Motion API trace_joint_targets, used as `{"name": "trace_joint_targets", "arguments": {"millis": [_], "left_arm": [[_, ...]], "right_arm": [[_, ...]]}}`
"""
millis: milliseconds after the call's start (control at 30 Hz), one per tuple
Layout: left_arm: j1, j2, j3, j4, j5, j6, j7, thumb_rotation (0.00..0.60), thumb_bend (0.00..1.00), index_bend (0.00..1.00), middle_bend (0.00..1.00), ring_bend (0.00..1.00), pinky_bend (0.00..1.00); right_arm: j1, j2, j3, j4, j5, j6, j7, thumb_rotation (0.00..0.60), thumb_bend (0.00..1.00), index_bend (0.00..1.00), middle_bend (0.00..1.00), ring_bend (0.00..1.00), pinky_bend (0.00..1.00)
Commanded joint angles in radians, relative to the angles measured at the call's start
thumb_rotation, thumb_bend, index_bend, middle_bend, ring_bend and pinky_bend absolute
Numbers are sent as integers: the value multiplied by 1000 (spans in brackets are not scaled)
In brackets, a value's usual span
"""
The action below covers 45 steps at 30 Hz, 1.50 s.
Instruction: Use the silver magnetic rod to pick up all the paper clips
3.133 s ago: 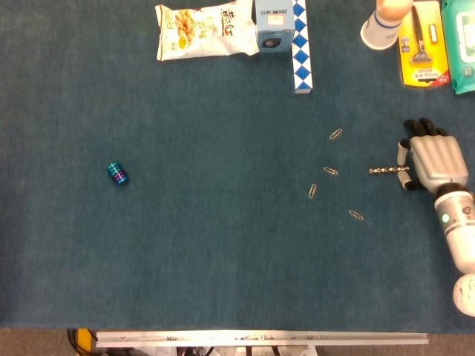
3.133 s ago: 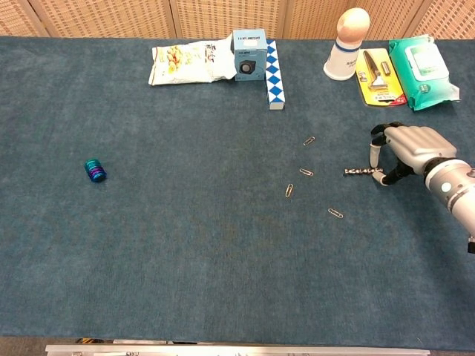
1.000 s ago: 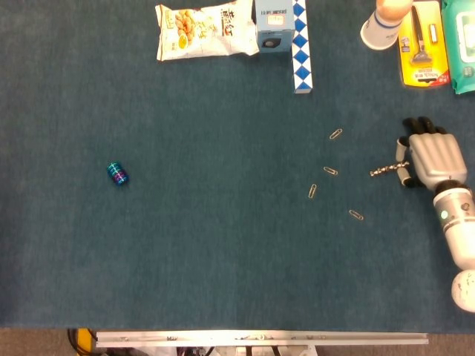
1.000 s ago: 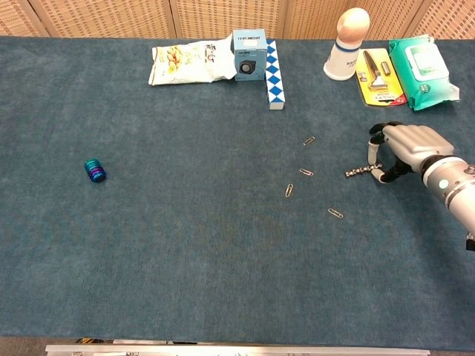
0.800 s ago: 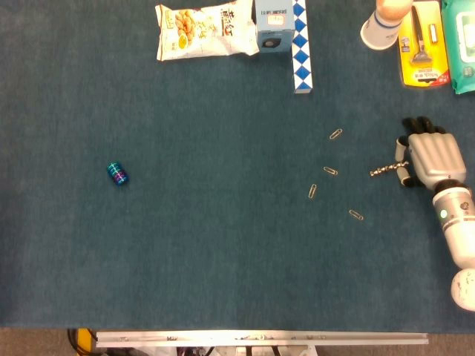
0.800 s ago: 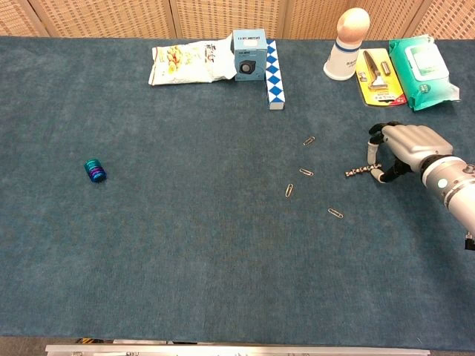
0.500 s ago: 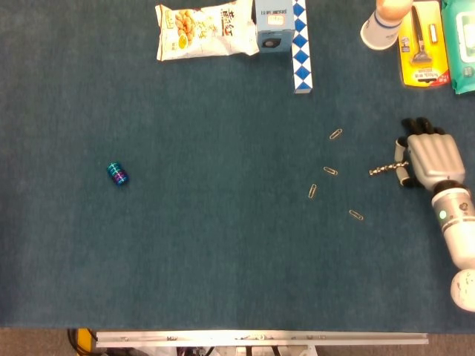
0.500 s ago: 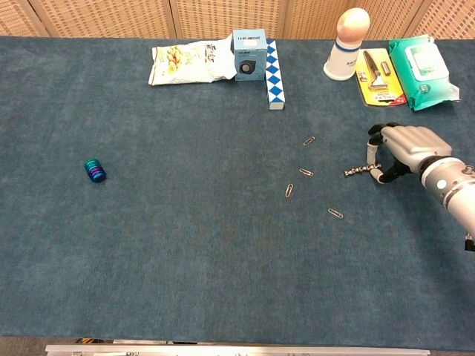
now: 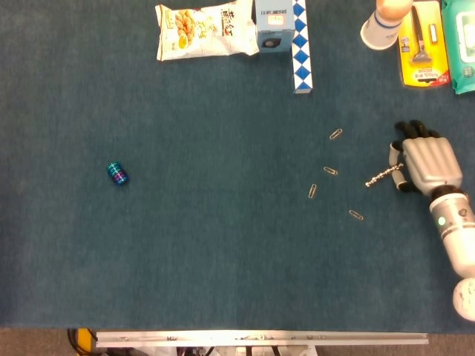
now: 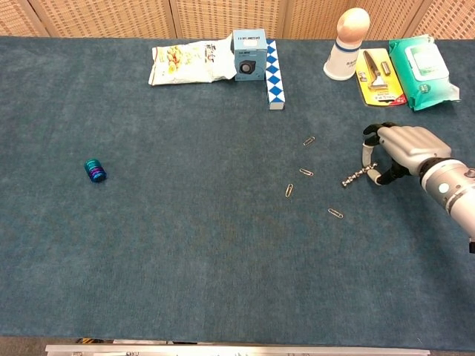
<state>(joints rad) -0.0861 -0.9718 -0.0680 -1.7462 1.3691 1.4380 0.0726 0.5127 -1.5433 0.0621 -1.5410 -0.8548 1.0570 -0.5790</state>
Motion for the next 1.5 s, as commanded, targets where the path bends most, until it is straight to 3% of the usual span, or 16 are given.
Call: {"name": "trace_joint_targets", "arguments": {"millis": [33,433,733,1500], "left_arm": [[1,1,0,1,1,1,-3,600,89,438,430,339,414],[4,4,-4,-2,-1,10,-4,600,89,438,430,339,414],[8,10,-5,-8,1,18,-10,600,89,438,430,339,414],[20,28,-18,-12,-7,37,-47,600,89,438,430,339,415]], "right_arm": [[-4,17,-9,-41,-18,22,-15,600,379,607,150,72,200],[-12,67,-48,-217,-83,115,-116,600,379,607,150,72,200],[-17,75,-71,-291,-104,164,-193,600,378,607,150,72,200],[2,28,-71,-264,-56,151,-244,600,379,607,150,72,199]]}}
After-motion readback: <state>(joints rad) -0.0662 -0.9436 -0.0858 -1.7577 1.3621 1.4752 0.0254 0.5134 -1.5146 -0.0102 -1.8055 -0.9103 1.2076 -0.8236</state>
